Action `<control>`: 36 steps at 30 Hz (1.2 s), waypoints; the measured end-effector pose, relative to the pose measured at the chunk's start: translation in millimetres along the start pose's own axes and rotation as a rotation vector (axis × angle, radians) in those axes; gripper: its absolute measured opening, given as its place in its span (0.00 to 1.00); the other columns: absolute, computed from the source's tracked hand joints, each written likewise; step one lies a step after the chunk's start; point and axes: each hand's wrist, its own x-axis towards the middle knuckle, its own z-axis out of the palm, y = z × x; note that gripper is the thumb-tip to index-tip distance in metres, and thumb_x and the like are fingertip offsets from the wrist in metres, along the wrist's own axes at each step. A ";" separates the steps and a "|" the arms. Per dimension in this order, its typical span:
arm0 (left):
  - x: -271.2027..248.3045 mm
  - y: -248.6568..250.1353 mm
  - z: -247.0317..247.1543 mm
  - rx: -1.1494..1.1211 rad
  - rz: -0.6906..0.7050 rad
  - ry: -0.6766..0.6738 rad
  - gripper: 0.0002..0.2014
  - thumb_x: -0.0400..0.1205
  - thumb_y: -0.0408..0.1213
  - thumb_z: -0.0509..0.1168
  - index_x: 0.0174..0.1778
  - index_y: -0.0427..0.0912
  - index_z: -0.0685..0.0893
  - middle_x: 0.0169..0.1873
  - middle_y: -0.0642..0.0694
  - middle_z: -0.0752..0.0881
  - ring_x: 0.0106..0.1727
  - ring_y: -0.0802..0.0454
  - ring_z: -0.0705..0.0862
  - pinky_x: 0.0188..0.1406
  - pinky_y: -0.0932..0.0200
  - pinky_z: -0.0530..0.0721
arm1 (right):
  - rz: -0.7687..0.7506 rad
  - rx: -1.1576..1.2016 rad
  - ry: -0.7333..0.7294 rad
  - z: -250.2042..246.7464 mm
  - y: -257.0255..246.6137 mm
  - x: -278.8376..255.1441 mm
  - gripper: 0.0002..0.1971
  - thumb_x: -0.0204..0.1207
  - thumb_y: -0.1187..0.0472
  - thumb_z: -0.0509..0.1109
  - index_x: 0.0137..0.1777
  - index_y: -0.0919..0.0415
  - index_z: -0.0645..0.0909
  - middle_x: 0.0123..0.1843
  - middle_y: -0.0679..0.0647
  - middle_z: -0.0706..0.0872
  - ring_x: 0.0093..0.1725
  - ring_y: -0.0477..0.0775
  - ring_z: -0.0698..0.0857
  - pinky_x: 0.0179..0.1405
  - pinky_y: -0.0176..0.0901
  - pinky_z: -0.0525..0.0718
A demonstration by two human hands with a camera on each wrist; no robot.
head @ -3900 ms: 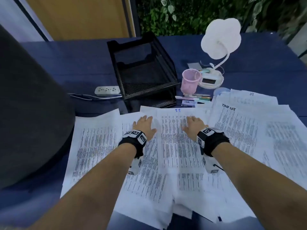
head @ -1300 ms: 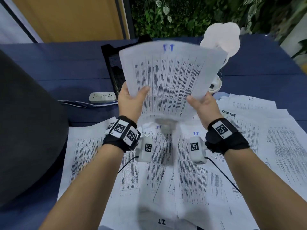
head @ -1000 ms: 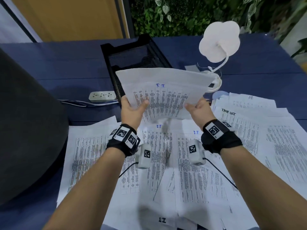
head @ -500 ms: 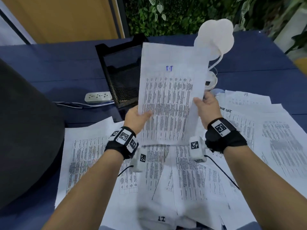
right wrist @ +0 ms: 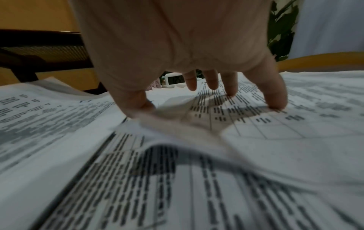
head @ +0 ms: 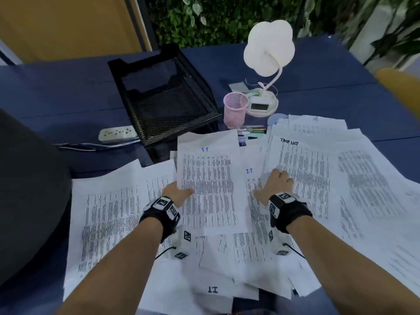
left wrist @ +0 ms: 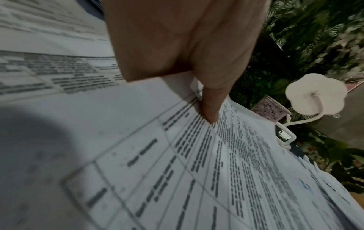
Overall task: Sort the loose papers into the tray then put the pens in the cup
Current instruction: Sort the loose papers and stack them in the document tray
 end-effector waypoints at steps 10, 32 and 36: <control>2.6 1.0 -9.6 0.038 0.008 -0.103 0.31 0.82 0.52 0.64 0.77 0.38 0.70 0.72 0.39 0.76 0.71 0.39 0.75 0.72 0.49 0.73 | -0.159 0.376 0.017 -45.9 -12.1 -20.8 0.19 0.80 0.65 0.56 0.71 0.66 0.67 0.59 0.63 0.82 0.48 0.60 0.81 0.43 0.41 0.76; 13.1 15.0 4.4 -0.143 -0.026 -0.116 0.44 0.76 0.63 0.65 0.82 0.40 0.60 0.79 0.41 0.67 0.78 0.41 0.67 0.77 0.45 0.67 | -0.268 0.389 -0.260 -12.6 -11.3 1.5 0.23 0.80 0.58 0.65 0.75 0.56 0.71 0.71 0.60 0.78 0.45 0.53 0.81 0.42 0.39 0.77; 14.6 22.9 11.6 -0.040 -0.027 -0.074 0.44 0.76 0.53 0.72 0.81 0.34 0.60 0.78 0.39 0.68 0.77 0.41 0.69 0.74 0.51 0.70 | -0.276 0.444 -0.216 -15.9 -10.2 3.4 0.17 0.79 0.64 0.63 0.68 0.55 0.79 0.69 0.56 0.81 0.53 0.56 0.83 0.47 0.38 0.81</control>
